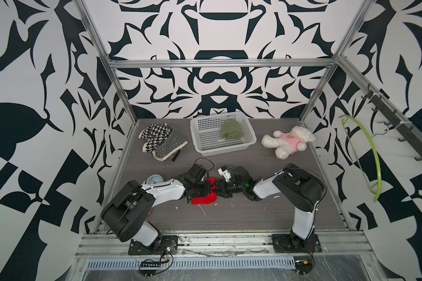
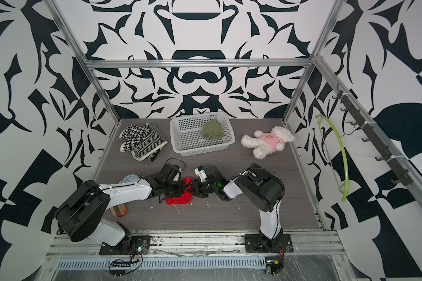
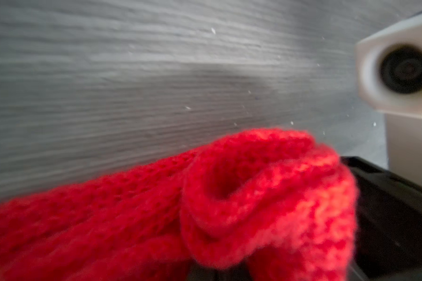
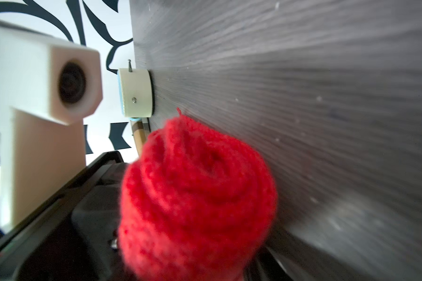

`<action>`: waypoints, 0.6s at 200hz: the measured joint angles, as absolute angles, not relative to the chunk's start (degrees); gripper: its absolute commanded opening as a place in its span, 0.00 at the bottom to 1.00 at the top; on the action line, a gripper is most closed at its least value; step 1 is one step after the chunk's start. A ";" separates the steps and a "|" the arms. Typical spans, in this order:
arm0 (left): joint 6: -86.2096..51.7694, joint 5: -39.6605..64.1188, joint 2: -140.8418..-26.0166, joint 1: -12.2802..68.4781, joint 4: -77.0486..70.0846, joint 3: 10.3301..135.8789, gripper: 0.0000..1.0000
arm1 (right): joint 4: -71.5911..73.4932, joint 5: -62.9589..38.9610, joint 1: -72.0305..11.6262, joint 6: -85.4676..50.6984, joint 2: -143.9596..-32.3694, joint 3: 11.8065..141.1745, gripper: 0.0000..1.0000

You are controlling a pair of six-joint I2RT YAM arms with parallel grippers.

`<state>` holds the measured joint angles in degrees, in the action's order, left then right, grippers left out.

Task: Roll up the scarf and place it into the basket
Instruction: Roll the scarf at the center of the board.

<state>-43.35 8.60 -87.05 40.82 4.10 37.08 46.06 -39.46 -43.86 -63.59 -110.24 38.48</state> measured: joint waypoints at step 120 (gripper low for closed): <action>-42.74 5.39 -86.72 39.99 8.80 38.81 0.00 | 40.93 -33.19 -46.46 -64.82 -109.51 39.77 0.00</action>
